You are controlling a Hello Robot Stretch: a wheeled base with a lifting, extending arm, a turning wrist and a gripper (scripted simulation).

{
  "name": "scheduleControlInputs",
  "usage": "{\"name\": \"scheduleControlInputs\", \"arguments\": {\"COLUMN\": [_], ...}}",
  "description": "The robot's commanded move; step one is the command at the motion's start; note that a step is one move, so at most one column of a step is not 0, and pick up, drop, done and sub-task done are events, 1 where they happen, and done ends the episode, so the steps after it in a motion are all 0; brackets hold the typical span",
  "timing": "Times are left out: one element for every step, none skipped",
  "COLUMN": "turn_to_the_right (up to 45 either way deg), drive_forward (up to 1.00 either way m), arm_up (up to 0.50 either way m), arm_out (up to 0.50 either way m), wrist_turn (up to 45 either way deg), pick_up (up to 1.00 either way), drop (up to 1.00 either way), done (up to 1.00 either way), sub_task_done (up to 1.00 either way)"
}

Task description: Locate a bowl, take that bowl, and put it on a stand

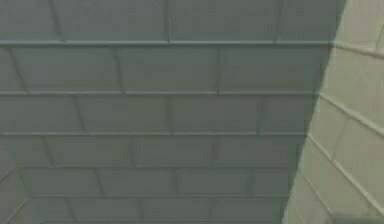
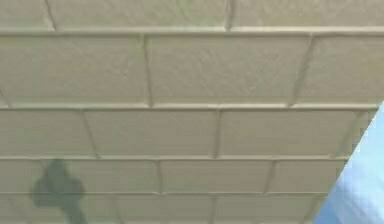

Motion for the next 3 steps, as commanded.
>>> {"name": "scheduleControlInputs", "arguments": {"turn_to_the_right": [-45.0, -45.0, -45.0], "drive_forward": [0.00, 0.00, 0.00], "arm_up": [0.00, 0.00, 0.00], "arm_out": [0.00, 0.00, 0.00], "wrist_turn": [0.0, 0.0, 0.0], "pick_up": [0.00, 0.00, 0.00], "drop": [0.00, 0.00, 0.00], "done": [0.00, 0.00, 0.00], "sub_task_done": [0.00, 0.00, 0.00]}}
